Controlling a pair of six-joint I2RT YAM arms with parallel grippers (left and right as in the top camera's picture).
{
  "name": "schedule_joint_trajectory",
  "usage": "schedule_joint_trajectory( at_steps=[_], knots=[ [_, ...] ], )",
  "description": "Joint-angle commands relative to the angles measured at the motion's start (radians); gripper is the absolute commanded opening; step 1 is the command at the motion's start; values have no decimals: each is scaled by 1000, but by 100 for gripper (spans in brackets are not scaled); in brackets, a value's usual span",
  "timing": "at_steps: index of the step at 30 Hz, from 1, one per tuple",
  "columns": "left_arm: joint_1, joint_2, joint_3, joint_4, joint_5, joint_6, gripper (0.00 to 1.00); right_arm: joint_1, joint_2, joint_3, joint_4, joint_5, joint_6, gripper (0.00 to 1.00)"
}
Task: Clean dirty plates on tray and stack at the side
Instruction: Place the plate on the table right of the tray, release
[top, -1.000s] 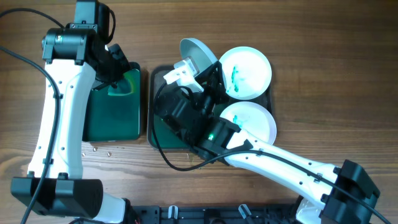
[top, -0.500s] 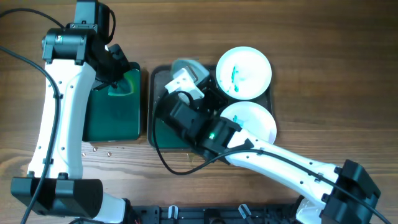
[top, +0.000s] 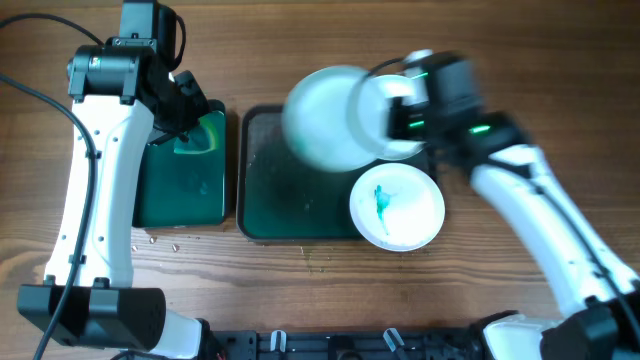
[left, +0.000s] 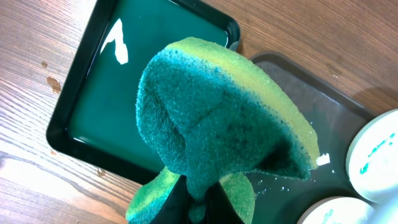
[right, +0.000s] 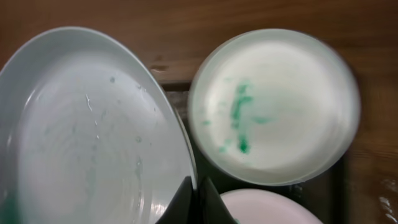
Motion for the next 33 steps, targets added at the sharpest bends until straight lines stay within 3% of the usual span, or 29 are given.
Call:
schedule_joint_trajectory(
  at_steps=[1,7,13,24,31,33],
  knots=[
    [2,6,4,3,2,16,4,-222,-29,3,-69,-140,35,4],
    [2,6,4,3,2,16,4,-529,-16,-32,-123,-15,31,4],
    [2,6,4,3,2,16,4,-676,-12,-183,-26,26,8,4],
    [2,6,4,3,2,16,4,-706,-8,-487,314,82,11,4],
    [2,6,4,3,2,16,4,-706,80,-539,455,114,10,4],
    [2,6,4,3,2,16,4,-706,103,-539,471,105,10,20]
  ],
)
